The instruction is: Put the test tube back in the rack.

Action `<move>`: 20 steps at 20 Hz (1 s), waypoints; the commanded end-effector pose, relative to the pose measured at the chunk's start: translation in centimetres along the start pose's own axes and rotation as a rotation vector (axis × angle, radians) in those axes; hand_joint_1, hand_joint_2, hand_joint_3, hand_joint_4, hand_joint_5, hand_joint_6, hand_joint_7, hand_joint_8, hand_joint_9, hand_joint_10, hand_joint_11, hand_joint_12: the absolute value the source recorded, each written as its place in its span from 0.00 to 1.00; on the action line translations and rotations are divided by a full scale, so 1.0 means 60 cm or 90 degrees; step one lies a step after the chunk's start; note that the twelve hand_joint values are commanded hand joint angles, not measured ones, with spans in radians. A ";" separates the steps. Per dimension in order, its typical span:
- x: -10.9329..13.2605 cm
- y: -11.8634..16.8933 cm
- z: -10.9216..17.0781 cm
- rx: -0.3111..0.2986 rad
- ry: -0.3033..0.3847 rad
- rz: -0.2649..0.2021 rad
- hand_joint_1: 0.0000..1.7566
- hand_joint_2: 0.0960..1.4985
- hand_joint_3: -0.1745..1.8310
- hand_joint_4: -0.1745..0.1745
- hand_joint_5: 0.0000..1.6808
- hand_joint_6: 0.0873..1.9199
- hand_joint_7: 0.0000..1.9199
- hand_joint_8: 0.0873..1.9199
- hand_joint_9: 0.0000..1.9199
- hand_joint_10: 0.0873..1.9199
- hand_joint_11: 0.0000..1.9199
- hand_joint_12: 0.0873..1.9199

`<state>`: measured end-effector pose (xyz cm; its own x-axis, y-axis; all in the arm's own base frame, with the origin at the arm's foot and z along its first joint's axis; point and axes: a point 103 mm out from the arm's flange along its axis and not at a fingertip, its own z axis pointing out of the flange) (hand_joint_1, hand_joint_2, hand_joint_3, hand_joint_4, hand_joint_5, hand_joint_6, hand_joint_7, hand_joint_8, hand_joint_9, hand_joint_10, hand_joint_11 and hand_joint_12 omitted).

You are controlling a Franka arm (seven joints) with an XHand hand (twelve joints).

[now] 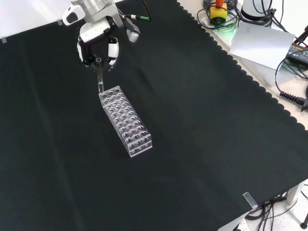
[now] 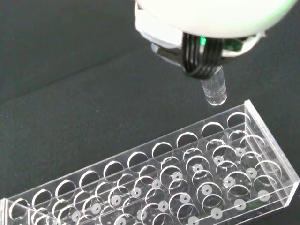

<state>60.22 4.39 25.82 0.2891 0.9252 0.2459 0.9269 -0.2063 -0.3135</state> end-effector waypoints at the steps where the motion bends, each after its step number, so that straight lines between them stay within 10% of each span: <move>1: 0.002 0.003 0.015 0.012 -0.013 -0.003 0.82 0.35 0.44 0.00 0.78 0.26 0.74 0.26 0.68 0.27 0.45 0.62; 20: 0.001 0.009 0.051 0.040 0.001 0.008 0.82 0.35 0.44 0.00 0.78 0.26 0.74 0.27 0.68 0.26 0.44 0.62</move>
<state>60.17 5.32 23.37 0.2975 0.9224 0.2463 0.9092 -0.1949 -0.3680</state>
